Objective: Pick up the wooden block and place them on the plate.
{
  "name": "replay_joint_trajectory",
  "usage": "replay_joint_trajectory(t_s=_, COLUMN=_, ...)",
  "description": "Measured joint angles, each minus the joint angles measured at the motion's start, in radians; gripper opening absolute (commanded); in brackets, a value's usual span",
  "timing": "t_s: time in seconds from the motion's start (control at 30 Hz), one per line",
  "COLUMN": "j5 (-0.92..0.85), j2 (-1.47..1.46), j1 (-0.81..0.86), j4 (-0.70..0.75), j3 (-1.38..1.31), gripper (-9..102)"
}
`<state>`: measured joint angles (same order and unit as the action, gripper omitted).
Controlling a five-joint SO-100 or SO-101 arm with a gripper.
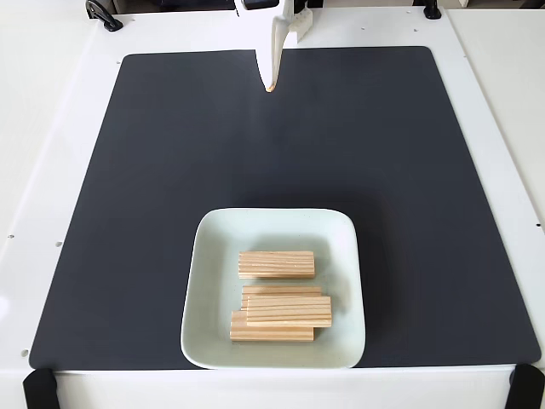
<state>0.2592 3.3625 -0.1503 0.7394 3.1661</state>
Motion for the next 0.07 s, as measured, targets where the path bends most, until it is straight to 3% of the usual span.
replay_joint_trajectory(t_s=0.07, j5=0.000, j2=0.000, j1=0.000, j4=0.000, j3=0.000, gripper=-1)
